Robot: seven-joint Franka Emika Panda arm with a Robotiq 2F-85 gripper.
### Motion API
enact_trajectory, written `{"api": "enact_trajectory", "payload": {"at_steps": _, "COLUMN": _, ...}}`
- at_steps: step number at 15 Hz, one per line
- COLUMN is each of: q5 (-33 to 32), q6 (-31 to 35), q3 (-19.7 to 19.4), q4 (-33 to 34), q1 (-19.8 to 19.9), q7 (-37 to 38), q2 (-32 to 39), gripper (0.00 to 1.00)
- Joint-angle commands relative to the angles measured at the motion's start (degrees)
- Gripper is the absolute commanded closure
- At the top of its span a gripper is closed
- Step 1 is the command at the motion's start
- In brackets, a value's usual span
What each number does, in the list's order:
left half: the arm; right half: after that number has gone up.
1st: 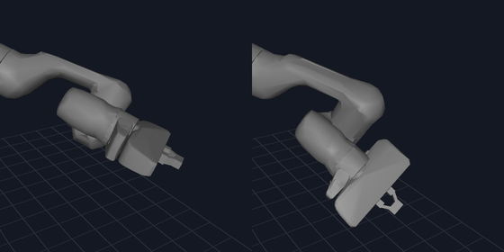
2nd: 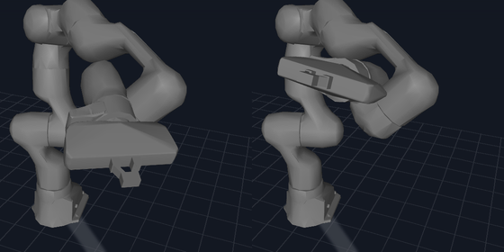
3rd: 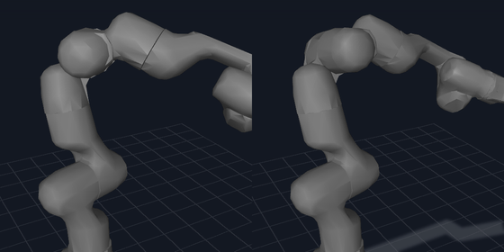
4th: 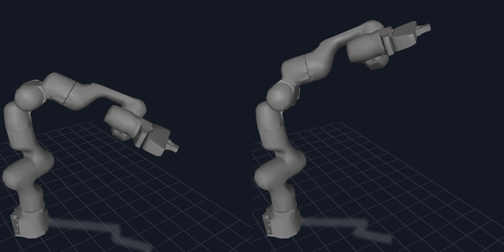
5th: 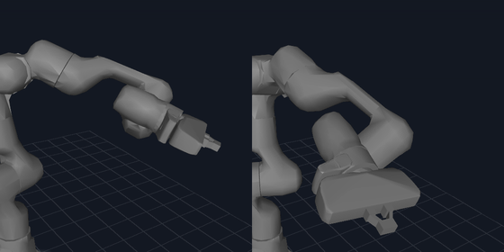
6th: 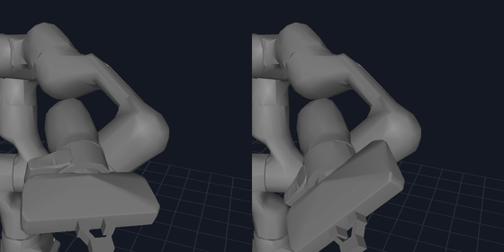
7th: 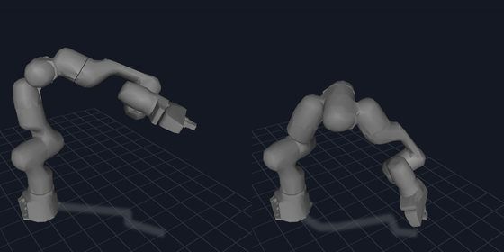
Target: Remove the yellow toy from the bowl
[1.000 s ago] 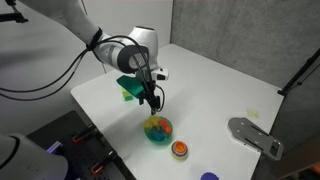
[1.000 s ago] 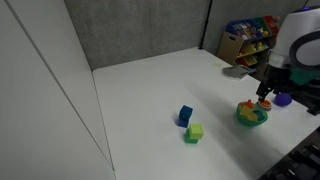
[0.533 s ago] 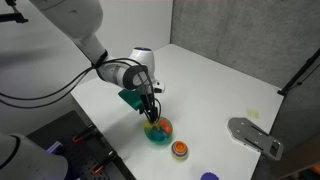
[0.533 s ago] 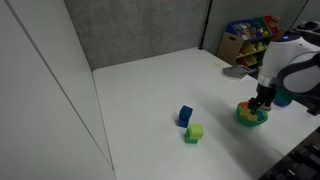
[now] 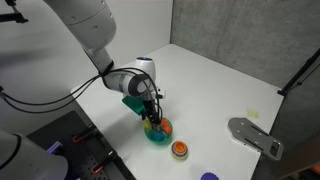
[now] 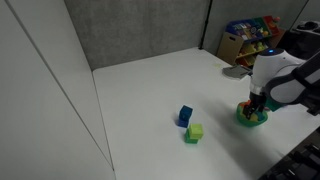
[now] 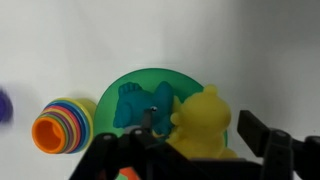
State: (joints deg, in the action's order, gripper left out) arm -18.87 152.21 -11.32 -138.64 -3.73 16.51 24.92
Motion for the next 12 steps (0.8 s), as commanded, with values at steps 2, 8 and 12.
{"api": "enact_trajectory", "payload": {"at_steps": 2, "q5": -1.3, "q6": 0.4, "q3": -2.8, "q4": 2.6, "q1": -2.5, "q7": 1.7, "q2": 3.1, "gripper": 0.51}}
{"api": "enact_trajectory", "payload": {"at_steps": 8, "q5": 1.1, "q6": -2.2, "q3": -2.1, "q4": 3.7, "q1": -2.3, "q7": 0.0, "q2": 1.1, "gripper": 0.78}}
{"api": "enact_trajectory", "payload": {"at_steps": 12, "q5": 3.7, "q6": -5.9, "q3": 0.0, "q4": 4.9, "q1": -1.6, "q7": -0.9, "q2": -2.4, "gripper": 0.84}}
